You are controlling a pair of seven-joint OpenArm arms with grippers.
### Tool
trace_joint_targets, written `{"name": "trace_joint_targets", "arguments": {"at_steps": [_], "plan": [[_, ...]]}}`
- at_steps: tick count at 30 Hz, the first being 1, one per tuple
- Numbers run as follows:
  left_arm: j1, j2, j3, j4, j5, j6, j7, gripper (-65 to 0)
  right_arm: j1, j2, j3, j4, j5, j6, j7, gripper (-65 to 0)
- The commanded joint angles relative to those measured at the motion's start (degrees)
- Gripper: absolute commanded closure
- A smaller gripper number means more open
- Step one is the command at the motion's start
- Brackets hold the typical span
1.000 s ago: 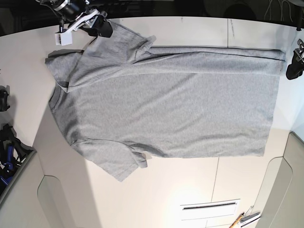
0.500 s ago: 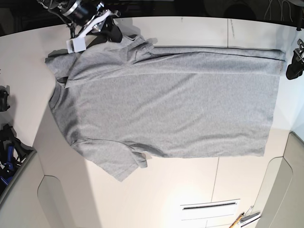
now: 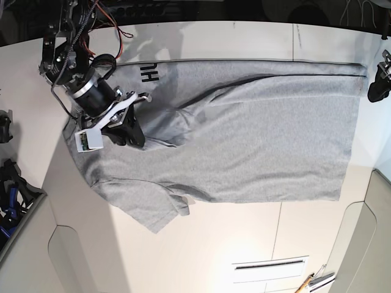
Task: Fold the T-shirt properly
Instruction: 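Hold the shirt's shoulder edge with both grippers and smooth it flat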
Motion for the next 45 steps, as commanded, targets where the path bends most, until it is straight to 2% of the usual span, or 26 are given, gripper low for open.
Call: {"name": "trace_joint_targets", "arguments": {"at_steps": [1, 4, 6, 11, 13, 14, 17, 20, 23, 25, 28, 31, 32, 36, 39, 45], "plan": [[0.0, -1.4, -0.6, 0.6, -1.2, -0.9, -0.8, -22.6, 1.2, 0.2, -0.3, 0.0, 0.7, 0.3, 2.2, -2.2], [0.0, -1.4, -0.6, 0.6, -1.2, -0.9, -0.8, -22.6, 1.9, 0.1, -1.0, -1.5, 0.7, 0.3, 2.3, -18.3], [0.0, -1.4, -0.6, 0.6, -1.2, -0.9, -0.8, -22.6, 1.9, 0.2, -1.0, -1.5, 0.8, 0.3, 2.3, -25.5], [0.0, -1.4, -0.6, 0.6, -1.2, -0.9, -0.8, -22.6, 1.9, 0.2, -1.0, -1.5, 0.7, 0.3, 2.5, -27.1], [0.0, -1.4, -0.6, 0.6, -1.2, -0.9, -0.8, -22.6, 1.9, 0.3, -1.0, -1.4, 0.7, 0.3, 1.4, -25.9], [0.0, -1.4, -0.6, 0.6, -1.2, -0.9, -0.8, -22.6, 1.9, 0.4, -0.9, -1.1, 0.7, 0.3, 0.2, -22.1], [-0.1, -1.4, -0.6, 0.7, -1.2, -0.9, -0.8, -22.6, 1.7, 0.5, -0.5, 1.0, 0.8, 0.4, -5.9, 0.0], [-0.3, -1.3, -0.6, 1.6, -1.5, -0.9, -0.8, -21.4, 1.4, 0.6, 0.1, 4.1, 0.7, 0.3, -12.5, 0.0], [-1.3, -0.4, -0.5, 4.9, -0.6, -0.9, -0.3, -13.7, 0.6, 0.6, 1.4, 6.3, -1.3, 0.3, -14.6, 0.0], [-1.4, -0.3, 0.6, 7.6, 2.5, -0.9, -0.3, -7.0, -0.4, 0.6, 2.8, 6.8, -2.4, 0.3, -14.2, 0.0], [-1.4, -0.3, 4.5, 10.7, 10.8, -0.9, -0.3, 0.0, -1.9, 0.6, 5.0, 6.8, -4.2, -0.4, -14.2, 0.0], [-1.6, -0.3, 10.2, 11.2, 20.4, -0.9, -3.7, 0.0, -3.4, 1.2, 7.0, 6.8, -8.2, -2.5, -13.2, 0.0], [-1.6, -0.3, 12.0, 11.1, 24.3, 0.1, -5.1, 0.0, -3.8, 1.7, 7.4, 6.7, -9.0, -3.3, -12.6, 0.0], [-1.5, -0.3, 18.0, 10.7, 37.1, 6.9, -10.6, 0.0, -4.3, 4.4, 8.0, 5.1, -11.9, -6.2, -12.1, 0.0], [-1.6, -0.3, 21.2, 9.2, 40.3, 10.7, -12.0, 0.0, -4.3, 5.4, 7.8, 0.9, -11.8, -6.2, -12.1, 0.0], [-1.5, -0.3, 22.7, 5.9, 40.1, 11.0, -10.0, 0.0, -4.5, 5.4, 7.9, -10.2, -10.6, -6.2, -13.1, 0.0]]}}
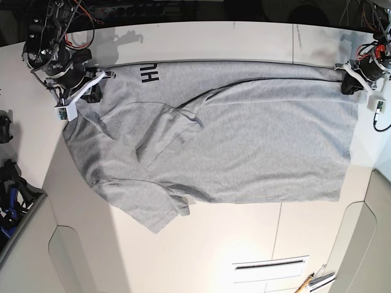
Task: Fold the T-shirt properly
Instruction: 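Hold the shirt's shoulder edge with both grippers and smooth it flat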
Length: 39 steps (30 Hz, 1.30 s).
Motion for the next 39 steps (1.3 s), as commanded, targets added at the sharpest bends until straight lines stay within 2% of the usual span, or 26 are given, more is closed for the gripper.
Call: {"name": "trace_joint_targets", "arguments": {"at_steps": [1, 4, 8, 12, 18, 22, 25, 26, 30, 32, 35, 37, 39], "plan": [[0.7, -0.6, 0.1, -0.3, 1.6, 0.7, 4.9, 0.0, -0.3, 0.4, 0.0, -0.8, -1.4, -0.5, -2.8, 0.0], [2.6, -0.6, -0.5, -0.2, -1.9, 0.7, 8.2, 0.0, -3.6, 1.7, 0.0, -0.3, 0.0, -0.5, -3.3, 0.0], [6.6, -0.6, -2.7, -0.2, -4.3, 0.7, 8.5, 0.0, -9.0, 3.5, 0.1, 2.9, 1.9, -0.4, -4.7, 0.0], [10.6, 0.2, -6.6, -0.1, -6.6, 0.3, 9.5, 0.0, -14.5, 3.5, 1.2, 8.0, 1.9, -0.4, -5.0, 0.0], [14.5, 3.1, -11.9, 0.7, -14.9, -5.7, 12.7, 0.0, -18.2, 3.5, 4.2, 12.3, 1.9, -0.4, -5.0, 0.0], [14.6, 3.7, -12.1, 0.7, -18.7, -7.8, 12.7, 0.0, -17.4, 3.5, 5.6, 12.4, 2.0, -0.4, -4.7, 0.0], [13.9, 3.7, -12.7, 2.0, -21.8, -10.7, 12.7, 0.0, -15.8, 3.5, 5.6, 12.6, 3.6, -0.5, -4.7, 0.0], [13.8, 3.7, -13.2, 3.1, -22.7, -11.3, 12.7, -1.4, -15.3, 3.5, 5.6, 13.0, 4.0, -0.5, -4.7, 0.0], [13.9, 3.7, -16.7, 8.8, -23.9, -11.3, 14.5, -22.3, -13.0, 3.5, 5.6, 16.8, 5.1, -0.5, -4.8, 0.0], [13.9, 3.7, -18.8, 11.6, -24.2, -11.3, 15.2, -23.7, -11.7, 3.5, 5.6, 19.4, 5.0, -0.5, -4.7, 0.0], [13.9, 3.7, -21.7, 14.9, -24.2, -11.3, 15.2, -23.7, -9.1, 3.5, 5.6, 23.5, 3.3, -0.5, -4.5, -13.3], [13.9, 3.7, -22.9, 16.2, -24.2, -11.3, 15.2, -23.7, -6.6, 3.5, 5.6, 24.9, -1.0, -0.5, -4.0, -22.2], [13.9, 3.7, -23.1, 16.7, -24.1, -11.3, 15.2, -23.7, -3.8, 3.5, 5.6, 24.4, -7.5, -0.7, -3.0, -26.2]]}}
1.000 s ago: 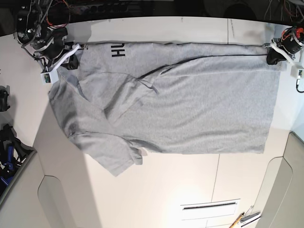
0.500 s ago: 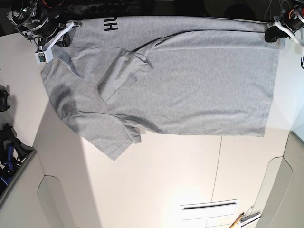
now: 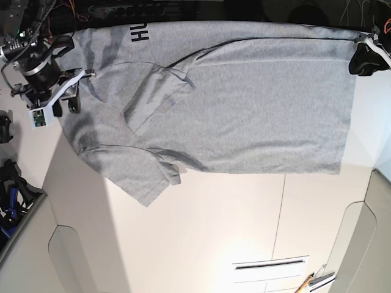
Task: Fold the T-shirt properly
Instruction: 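Hold the shirt's shoulder edge with both grippers and smooth it flat, then grasp the shirt's hem corners with both grippers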
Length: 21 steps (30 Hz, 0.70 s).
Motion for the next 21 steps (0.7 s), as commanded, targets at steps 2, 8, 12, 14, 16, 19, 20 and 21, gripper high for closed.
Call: {"name": "trace_joint_targets", "arguments": {"at_steps": [2, 8, 12, 14, 16, 19, 20, 21], "plan": [[0.3, -0.9, -0.5, 0.7, -0.8, -0.7, -0.6, -23.7, 2.6, 1.2, 0.4, -1.2, -3.1, -1.9, 2.1, -28.6], [0.3, -0.9, -0.5, 0.7, -0.8, -0.7, -0.6, -23.7, 13.0, 7.0, 0.5, -17.0, -3.2, -2.1, 4.2, -33.4], [0.3, -0.9, -0.5, 0.7, -0.8, -0.7, -0.6, -23.7, 22.9, 10.8, 0.5, -33.8, 6.8, 3.9, 4.0, -33.4], [0.3, -0.9, -0.5, 0.7, -0.8, -0.7, -0.6, -23.7, 28.1, 11.9, 0.5, -42.6, 12.9, 8.4, 3.2, -33.4], [0.3, -0.9, -0.5, 0.7, -0.8, -0.7, -0.9, -23.7, 33.1, 12.4, 0.5, -50.9, 19.4, 12.6, 0.7, -33.4], [0.3, -0.9, -0.5, 0.7, -0.8, -0.7, -1.5, -23.7, 38.9, 12.3, 0.4, -61.2, 28.6, 15.3, -4.9, -33.4], [0.3, -0.9, -0.5, 0.7, -0.8, -0.7, -1.5, -23.7, 40.0, 12.3, 0.1, -63.7, 31.2, 15.6, -6.2, -33.4], [0.3, -0.9, -0.5, 0.7, -0.8, -0.7, -1.6, -23.7, 40.9, 12.3, -0.5, -65.9, 33.2, 15.6, -7.2, -33.4]]}}
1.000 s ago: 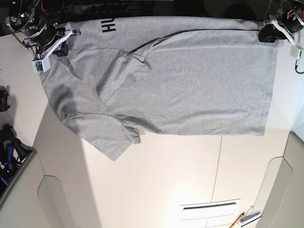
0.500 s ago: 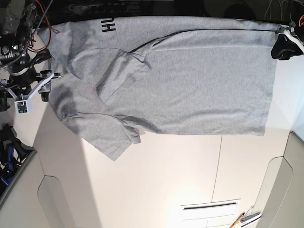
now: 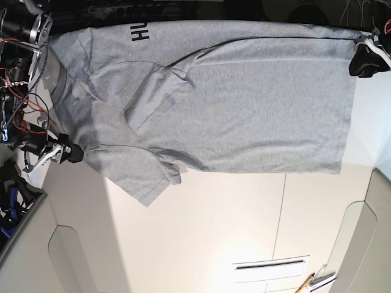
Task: Fold the T-shirt properly
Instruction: 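Grasp the shirt's hem corners with both grippers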
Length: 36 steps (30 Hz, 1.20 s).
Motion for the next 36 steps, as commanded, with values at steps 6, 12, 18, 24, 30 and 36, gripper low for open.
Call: {"name": "trace_joint_targets", "arguments": {"at_steps": [6, 12, 18, 24, 30, 36], "plan": [[-0.5, -0.9, -0.6, 0.7, -0.8, -0.5, -1.4, -23.7, 1.4, 1.0, -7.5, -2.6, 2.1, 0.2, -1.1, -33.0], [-4.8, -0.9, -0.5, 0.2, 2.6, 0.2, -5.2, -23.7, 1.4, 0.8, -14.0, -2.6, -0.3, -0.2, -1.9, 0.0], [-18.6, -0.9, -0.4, -9.1, 10.2, 5.9, -13.6, -23.7, 1.4, 0.8, -14.1, -2.6, -2.8, -0.3, -1.6, 0.0], [-38.0, -4.0, 2.0, -31.3, 10.4, 5.9, -13.7, -28.6, 1.4, 0.8, -14.1, -2.6, -2.7, -0.3, -1.6, 0.0], [-56.3, -7.8, 14.0, -58.0, 10.4, 5.9, -14.6, -36.6, 1.4, 0.8, -14.1, -2.6, -2.7, -0.3, -1.6, 0.0], [-67.6, -5.3, 25.1, -73.3, 14.1, 5.9, -17.7, -36.6, 1.4, 0.8, -14.1, -2.6, -2.6, -0.3, -1.6, 0.0]]}}
